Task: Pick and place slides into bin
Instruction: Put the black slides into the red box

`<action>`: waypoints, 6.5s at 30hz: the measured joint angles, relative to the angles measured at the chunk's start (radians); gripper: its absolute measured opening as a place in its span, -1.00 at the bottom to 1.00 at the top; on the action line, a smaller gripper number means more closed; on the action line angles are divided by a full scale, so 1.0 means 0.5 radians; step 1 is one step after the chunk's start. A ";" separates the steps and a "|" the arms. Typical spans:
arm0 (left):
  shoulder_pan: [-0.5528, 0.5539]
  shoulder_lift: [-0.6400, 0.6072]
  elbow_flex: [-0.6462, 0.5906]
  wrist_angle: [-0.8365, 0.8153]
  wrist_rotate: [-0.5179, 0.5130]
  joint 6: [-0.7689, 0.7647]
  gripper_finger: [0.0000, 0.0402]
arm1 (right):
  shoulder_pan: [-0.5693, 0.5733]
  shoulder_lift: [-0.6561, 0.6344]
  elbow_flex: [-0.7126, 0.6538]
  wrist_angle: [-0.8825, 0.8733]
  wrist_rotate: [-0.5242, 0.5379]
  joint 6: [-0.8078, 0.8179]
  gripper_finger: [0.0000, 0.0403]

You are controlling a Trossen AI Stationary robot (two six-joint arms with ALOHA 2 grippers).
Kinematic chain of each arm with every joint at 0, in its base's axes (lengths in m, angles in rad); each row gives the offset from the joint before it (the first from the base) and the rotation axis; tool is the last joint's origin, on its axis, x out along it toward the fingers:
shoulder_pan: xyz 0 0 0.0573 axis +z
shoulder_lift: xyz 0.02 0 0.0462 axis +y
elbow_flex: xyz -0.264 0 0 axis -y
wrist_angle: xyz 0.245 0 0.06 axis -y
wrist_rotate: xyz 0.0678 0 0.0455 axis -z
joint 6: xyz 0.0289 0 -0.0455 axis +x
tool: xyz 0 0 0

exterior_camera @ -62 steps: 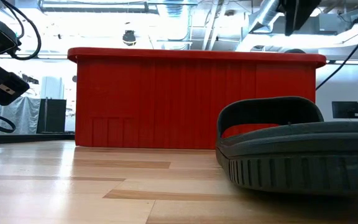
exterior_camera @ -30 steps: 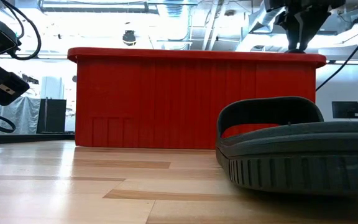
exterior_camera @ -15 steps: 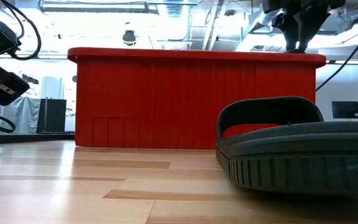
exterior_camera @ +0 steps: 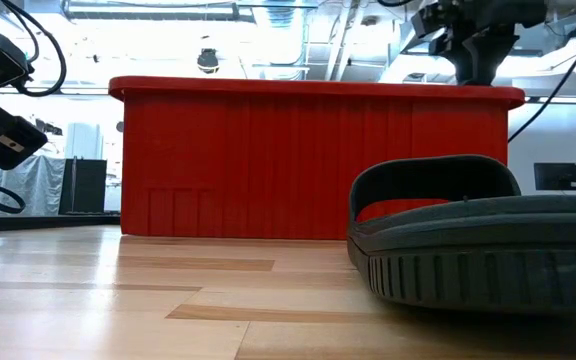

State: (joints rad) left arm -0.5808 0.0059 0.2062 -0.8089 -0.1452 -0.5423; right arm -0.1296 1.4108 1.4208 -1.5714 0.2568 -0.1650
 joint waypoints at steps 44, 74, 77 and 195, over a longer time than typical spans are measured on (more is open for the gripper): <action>0.000 0.000 0.000 0.000 -0.001 0.000 -0.60 | -0.388 0.321 0.358 0.031 0.702 0.341 -0.75; 0.000 0.000 0.000 0.000 -0.001 0.000 -0.60 | -0.544 1.144 0.889 0.000 0.960 0.369 -0.75; 0.000 0.000 -0.001 0.001 -0.001 0.000 -0.60 | -0.543 1.182 0.890 0.002 0.961 0.351 -0.75; 0.000 0.001 0.000 0.000 -0.002 0.000 -0.60 | -0.578 1.180 0.674 0.001 0.491 -0.041 0.17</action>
State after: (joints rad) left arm -0.5808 0.0062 0.2061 -0.8089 -0.1459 -0.5423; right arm -0.4187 2.0006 1.7580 -1.5709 0.5022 -0.1857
